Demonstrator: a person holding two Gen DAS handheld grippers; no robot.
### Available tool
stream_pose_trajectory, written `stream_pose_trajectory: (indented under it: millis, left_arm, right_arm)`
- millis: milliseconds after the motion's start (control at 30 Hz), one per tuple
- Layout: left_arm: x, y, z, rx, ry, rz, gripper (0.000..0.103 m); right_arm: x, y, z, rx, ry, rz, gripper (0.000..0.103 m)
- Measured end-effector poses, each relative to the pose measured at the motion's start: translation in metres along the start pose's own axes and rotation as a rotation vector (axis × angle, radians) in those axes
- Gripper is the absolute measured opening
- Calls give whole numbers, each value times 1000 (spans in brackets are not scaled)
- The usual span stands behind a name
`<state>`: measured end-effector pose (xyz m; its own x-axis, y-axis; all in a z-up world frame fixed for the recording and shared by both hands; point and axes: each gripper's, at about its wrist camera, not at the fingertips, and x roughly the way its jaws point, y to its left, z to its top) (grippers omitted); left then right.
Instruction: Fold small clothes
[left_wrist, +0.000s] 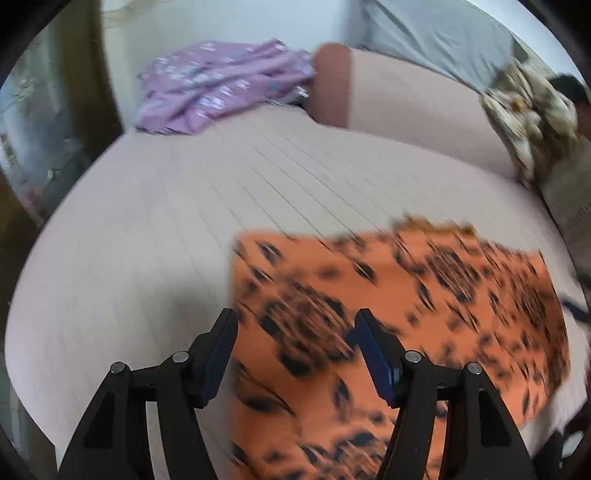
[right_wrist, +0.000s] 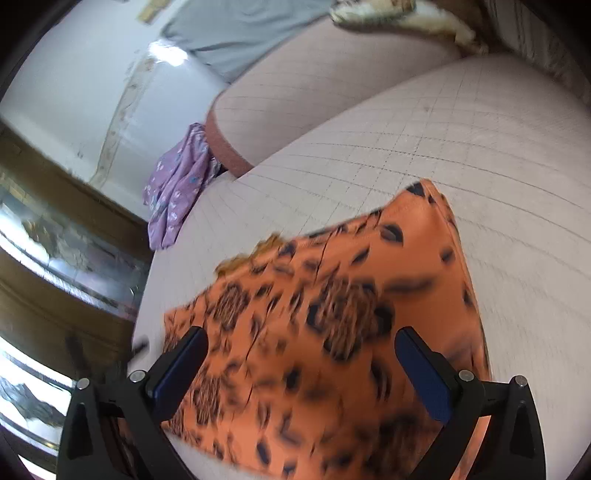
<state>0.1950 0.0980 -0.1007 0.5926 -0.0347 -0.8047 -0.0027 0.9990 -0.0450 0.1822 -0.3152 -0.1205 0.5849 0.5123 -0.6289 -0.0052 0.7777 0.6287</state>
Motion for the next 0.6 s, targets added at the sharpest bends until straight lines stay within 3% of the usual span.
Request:
stream_pose_trajectory:
  millis: [33, 133, 167, 333, 400, 467, 500, 533, 567, 600]
  left_arm:
    - [-2, -5, -9, 13, 14, -5, 67]
    - [-4, -16, -31, 44, 61, 2, 67]
    - [-5, -19, -35, 50, 64, 5, 67]
    - [-6, -28, -49, 26, 79, -5, 67]
    - [-4, -35, -50, 27, 84, -21, 67]
    - [-5, -45, -55, 44, 90, -29, 67]
    - [-9, -48, -58, 55, 92, -28, 67]
    - [-12, -50, -61, 67, 91, -29, 67]
    - [-15, -51, -63, 75, 89, -28, 67]
    - [-20, -50, -66, 82, 80, -22, 67]
  right_arm:
    - [10, -18, 13, 37, -20, -37, 102]
    - [17, -91, 26, 354, -60, -186, 100]
    - [6, -97, 22, 399, -101, -121, 100]
    - [-54, -38, -14, 161, -196, -76, 100]
    - [-62, -16, -34, 114, -156, 18, 101]
    - [-50, -6, -55, 91, -48, 133, 101]
    - [-42, -9, -65, 92, -17, 139, 101]
    - [-29, -24, -76, 121, 9, 60, 100]
    - [-22, -42, -82, 184, 22, -39, 93]
    - [-25, -58, -88, 271, -11, -37, 89]
